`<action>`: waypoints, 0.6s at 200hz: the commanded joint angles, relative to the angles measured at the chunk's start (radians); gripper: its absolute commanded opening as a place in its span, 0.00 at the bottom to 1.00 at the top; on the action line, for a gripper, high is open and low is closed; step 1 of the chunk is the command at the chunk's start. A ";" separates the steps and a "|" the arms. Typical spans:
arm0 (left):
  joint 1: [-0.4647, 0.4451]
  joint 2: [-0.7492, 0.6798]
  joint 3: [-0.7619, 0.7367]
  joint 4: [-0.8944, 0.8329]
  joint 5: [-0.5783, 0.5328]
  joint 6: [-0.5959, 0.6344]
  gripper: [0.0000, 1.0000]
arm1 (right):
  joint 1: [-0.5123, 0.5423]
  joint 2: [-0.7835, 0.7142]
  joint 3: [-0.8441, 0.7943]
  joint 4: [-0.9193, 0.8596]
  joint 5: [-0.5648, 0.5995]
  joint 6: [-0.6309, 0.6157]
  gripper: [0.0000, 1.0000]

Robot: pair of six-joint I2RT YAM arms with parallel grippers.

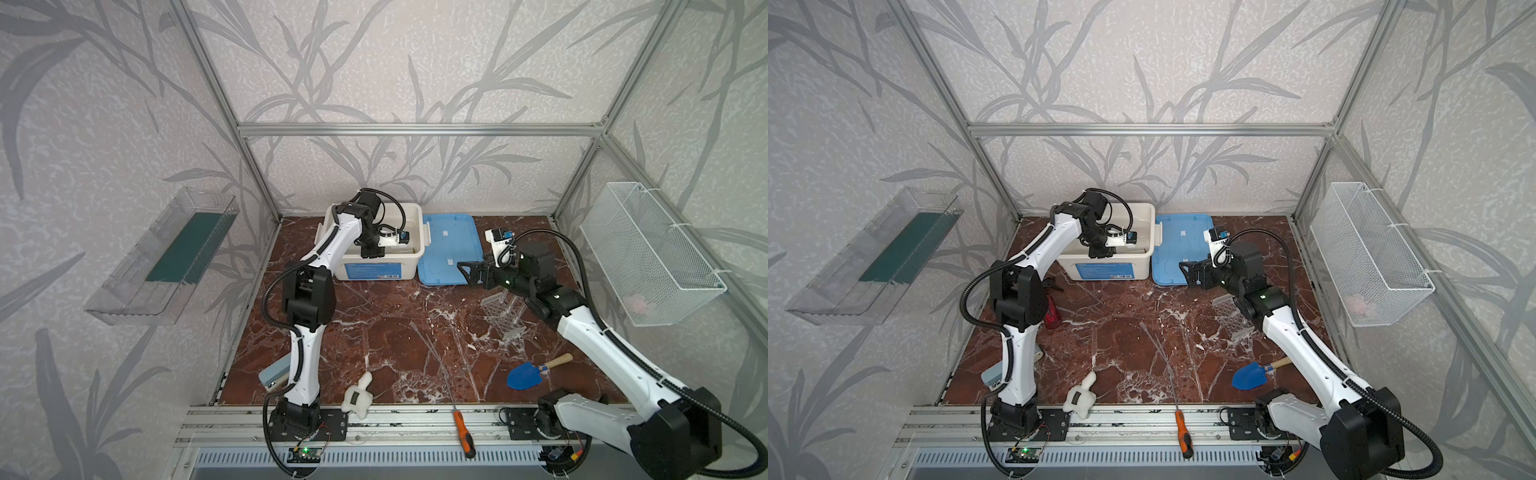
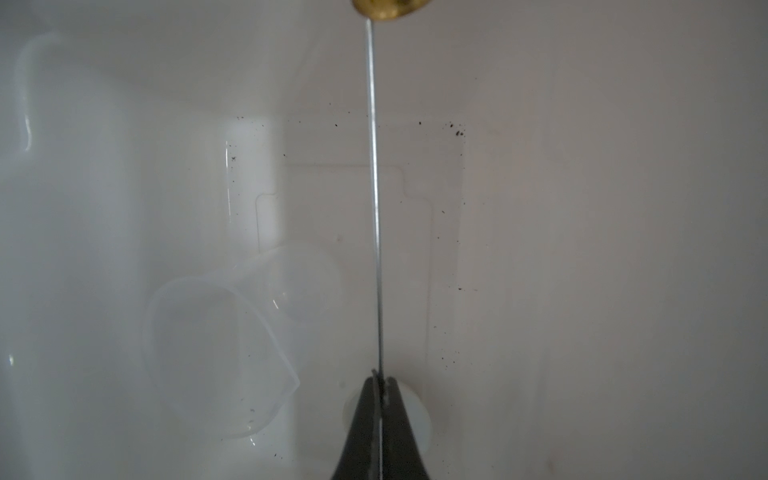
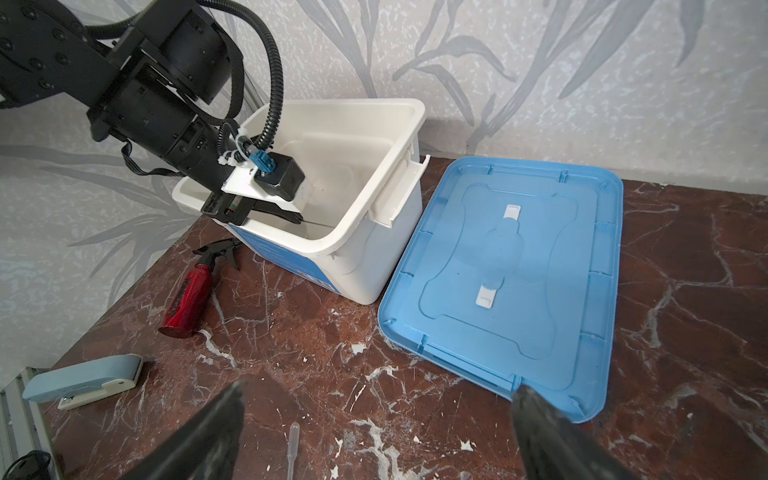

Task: Organize the chemistry lab equipment
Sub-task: 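Lift the rod into the bin with the left while the right nears the lid, then lower the rod into the bin with the left gripper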

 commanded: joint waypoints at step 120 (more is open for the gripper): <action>0.014 0.155 0.218 -0.361 0.150 -0.066 0.00 | -0.016 0.032 -0.037 0.080 -0.042 0.038 0.98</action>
